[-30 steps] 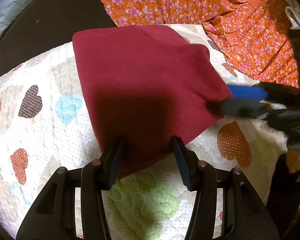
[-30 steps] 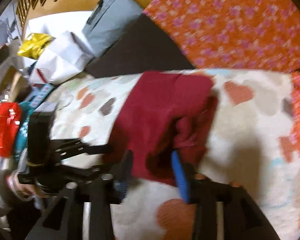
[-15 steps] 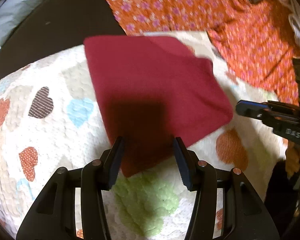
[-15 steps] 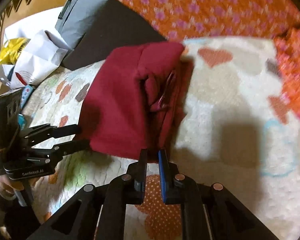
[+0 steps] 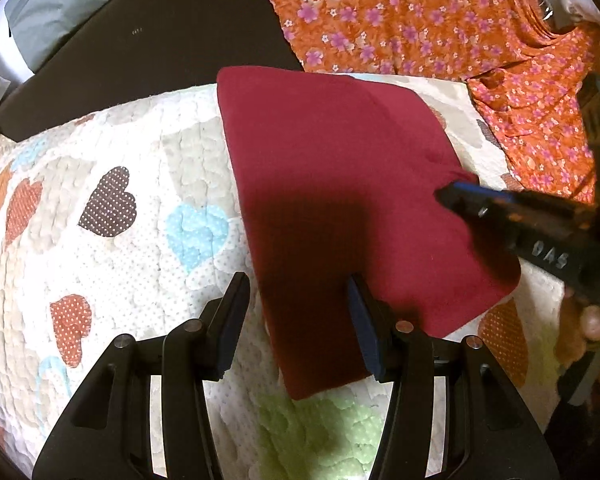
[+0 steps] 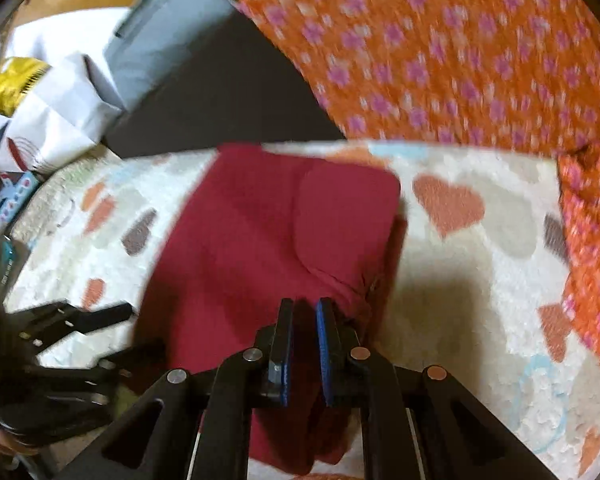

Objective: Fold small clothes

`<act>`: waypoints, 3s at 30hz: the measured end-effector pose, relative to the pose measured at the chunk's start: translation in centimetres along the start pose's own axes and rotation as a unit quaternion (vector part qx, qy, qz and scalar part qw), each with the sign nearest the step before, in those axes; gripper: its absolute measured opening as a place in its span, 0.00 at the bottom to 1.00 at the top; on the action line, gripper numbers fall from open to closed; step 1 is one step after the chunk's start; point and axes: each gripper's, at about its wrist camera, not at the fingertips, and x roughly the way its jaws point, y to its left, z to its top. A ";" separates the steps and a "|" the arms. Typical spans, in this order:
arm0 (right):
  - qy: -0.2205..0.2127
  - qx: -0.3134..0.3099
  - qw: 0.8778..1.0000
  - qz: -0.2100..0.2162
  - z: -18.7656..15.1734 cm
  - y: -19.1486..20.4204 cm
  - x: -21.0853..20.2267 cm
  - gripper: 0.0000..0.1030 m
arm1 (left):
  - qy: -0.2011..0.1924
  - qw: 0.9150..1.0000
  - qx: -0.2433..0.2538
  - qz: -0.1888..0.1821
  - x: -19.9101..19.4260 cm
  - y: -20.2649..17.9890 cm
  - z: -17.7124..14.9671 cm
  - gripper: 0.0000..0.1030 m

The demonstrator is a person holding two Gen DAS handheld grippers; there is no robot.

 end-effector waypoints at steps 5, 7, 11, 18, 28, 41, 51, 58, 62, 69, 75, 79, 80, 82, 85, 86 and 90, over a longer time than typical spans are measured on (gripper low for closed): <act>-0.001 0.006 1.000 0.015 -0.7 -0.2 0.5 0.07 | -0.002 1.000 0.002 0.005 0.0 0.1 0.0 0.51; 0.001 0.010 1.000 0.018 -0.8 0.0 -0.7 0.07 | -0.003 1.000 0.001 0.006 -0.1 0.2 -0.1 0.51; -0.016 -0.011 1.000 0.011 -2.3 1.3 -3.6 0.09 | -0.005 1.000 0.005 0.011 -0.3 0.1 -0.2 0.51; 0.018 0.012 1.000 -0.005 -4.8 0.1 -1.2 0.10 | -0.004 1.000 -0.006 0.013 -0.7 0.3 -0.5 0.51; -0.071 0.115 0.989 0.052 -1.2 -4.1 -5.2 0.61 | -0.008 0.985 -0.146 -0.097 -1.3 4.7 1.8 0.77; -0.004 0.197 0.968 0.154 -0.1 -6.9 4.4 0.64 | -0.004 0.962 -0.219 -0.167 4.8 5.0 2.9 0.73; -0.010 0.132 0.974 0.182 -1.5 -1.8 -3.2 0.39 | 0.014 0.982 -0.128 -0.136 -5.4 1.9 -1.2 0.52; 0.054 0.081 0.982 0.160 -8.9 3.1 -4.7 0.42 | 0.069 0.983 -0.149 -0.081 -8.1 0.5 -9.5 0.52; 0.038 0.050 0.994 0.093 -9.8 3.6 -7.6 0.44 | 0.012 0.990 -0.133 -0.045 -10.9 -0.1 -9.7 0.52; -0.039 -0.042 0.996 0.067 -7.6 7.3 -11.7 0.25 | -0.026 0.991 -0.132 0.003 -10.9 -0.2 -8.6 0.52; 0.035 -0.034 0.999 0.000 -8.3 6.6 -4.4 0.18 | -0.024 0.993 -0.115 0.031 -9.0 -0.6 -7.9 0.52; 0.004 -0.017 1.000 0.012 -9.0 6.0 -4.9 0.18 | -0.030 0.993 -0.105 0.045 -9.1 -0.9 -8.1 0.52; 0.006 -0.014 1.000 0.013 -8.9 6.0 -5.3 0.18 | -0.034 0.993 -0.102 0.055 -9.2 -1.0 -8.1 0.52; 0.005 -0.005 1.000 0.014 -8.9 6.1 -6.2 0.18 | -0.042 0.992 -0.097 0.066 -9.7 -1.2 -8.3 0.52; -0.016 0.010 1.000 0.023 -9.3 6.5 -8.3 0.21 | -0.055 0.992 -0.090 0.071 -10.5 -1.6 -8.5 0.52; -0.022 0.012 0.999 0.023 -9.5 6.7 -8.9 0.24 | -0.060 0.992 -0.086 0.075 -10.8 -1.8 -8.5 0.52; -0.035 -0.001 0.999 0.008 -10.4 7.9 -10.5 0.28 | -0.073 0.990 -0.076 0.095 -12.0 -2.6 -8.8 0.52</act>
